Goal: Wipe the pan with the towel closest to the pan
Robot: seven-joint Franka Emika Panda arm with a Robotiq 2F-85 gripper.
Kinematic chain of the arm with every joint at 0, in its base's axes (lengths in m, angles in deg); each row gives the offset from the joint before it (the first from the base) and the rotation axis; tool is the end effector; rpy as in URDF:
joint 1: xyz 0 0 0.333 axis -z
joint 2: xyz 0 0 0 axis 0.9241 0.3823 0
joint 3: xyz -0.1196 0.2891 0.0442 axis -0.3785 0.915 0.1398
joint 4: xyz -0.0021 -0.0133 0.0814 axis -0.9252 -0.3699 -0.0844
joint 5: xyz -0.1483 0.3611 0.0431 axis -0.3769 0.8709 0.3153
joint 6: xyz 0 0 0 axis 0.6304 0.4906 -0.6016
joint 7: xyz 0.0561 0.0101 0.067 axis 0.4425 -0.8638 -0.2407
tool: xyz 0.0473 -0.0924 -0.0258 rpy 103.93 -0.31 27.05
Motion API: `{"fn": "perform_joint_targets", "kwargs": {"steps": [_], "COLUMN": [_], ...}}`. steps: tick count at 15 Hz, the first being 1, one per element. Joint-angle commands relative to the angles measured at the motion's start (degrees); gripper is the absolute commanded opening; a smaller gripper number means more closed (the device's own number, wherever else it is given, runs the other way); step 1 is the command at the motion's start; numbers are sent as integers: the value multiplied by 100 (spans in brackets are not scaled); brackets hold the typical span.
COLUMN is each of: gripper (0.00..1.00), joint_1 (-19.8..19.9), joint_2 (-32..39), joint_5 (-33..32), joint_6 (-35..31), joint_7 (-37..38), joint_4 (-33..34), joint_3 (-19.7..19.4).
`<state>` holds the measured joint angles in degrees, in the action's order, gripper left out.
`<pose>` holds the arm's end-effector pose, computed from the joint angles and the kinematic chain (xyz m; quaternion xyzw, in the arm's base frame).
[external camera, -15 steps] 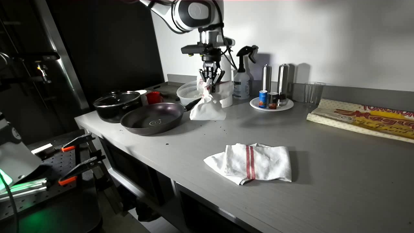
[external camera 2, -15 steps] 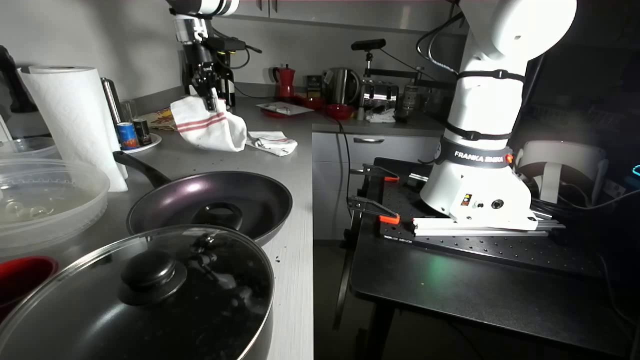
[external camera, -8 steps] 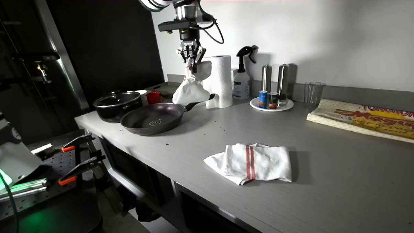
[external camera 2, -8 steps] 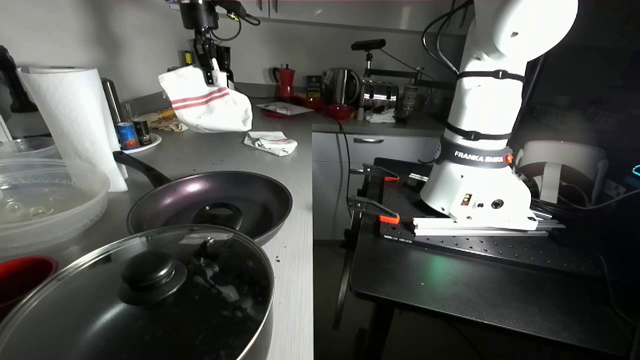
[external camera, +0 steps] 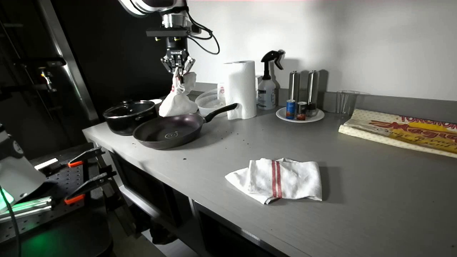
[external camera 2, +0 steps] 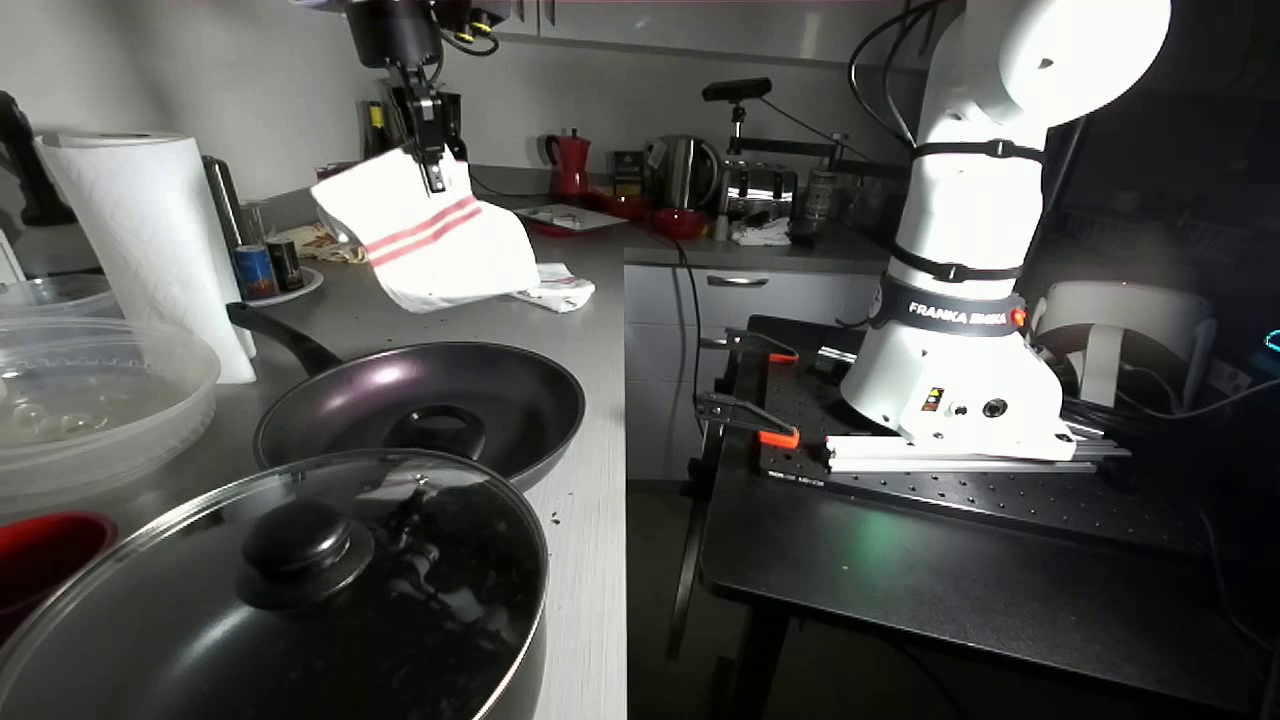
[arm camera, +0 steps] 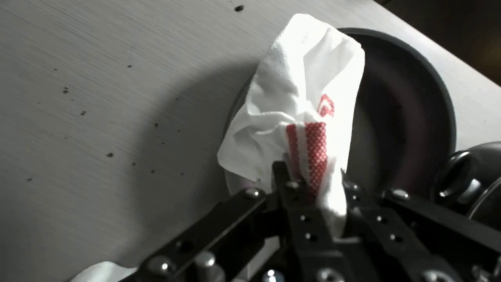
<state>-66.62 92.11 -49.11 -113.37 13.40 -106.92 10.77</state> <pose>0.5617 0.0437 0.3435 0.9195 0.3856 -0.0764 0.0034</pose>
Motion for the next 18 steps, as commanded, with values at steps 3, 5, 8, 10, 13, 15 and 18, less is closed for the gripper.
{"fn": "perform_joint_targets", "kwargs": {"steps": [3, 5, 8, 10, 13, 15, 18], "gripper": [3, 3, 3, 3, 3, 3, 3], "joint_1": [-338, -420, -469, -442, -429, -441, -447], "joint_2": [-1, 102, 261, 413, 731, 930, 1270], "joint_5": [-230, -381, -733, -1000, -1546, -1882, -2240], "joint_6": [-36, -99, -315, -519, -986, -1315, -1778], "joint_7": [-345, -315, -308, -367, -291, -245, -255], "joint_4": [-414, -444, -493, -495, -519, -546, -539], "joint_3": [143, 157, 130, 95, -1, -56, -103]}}
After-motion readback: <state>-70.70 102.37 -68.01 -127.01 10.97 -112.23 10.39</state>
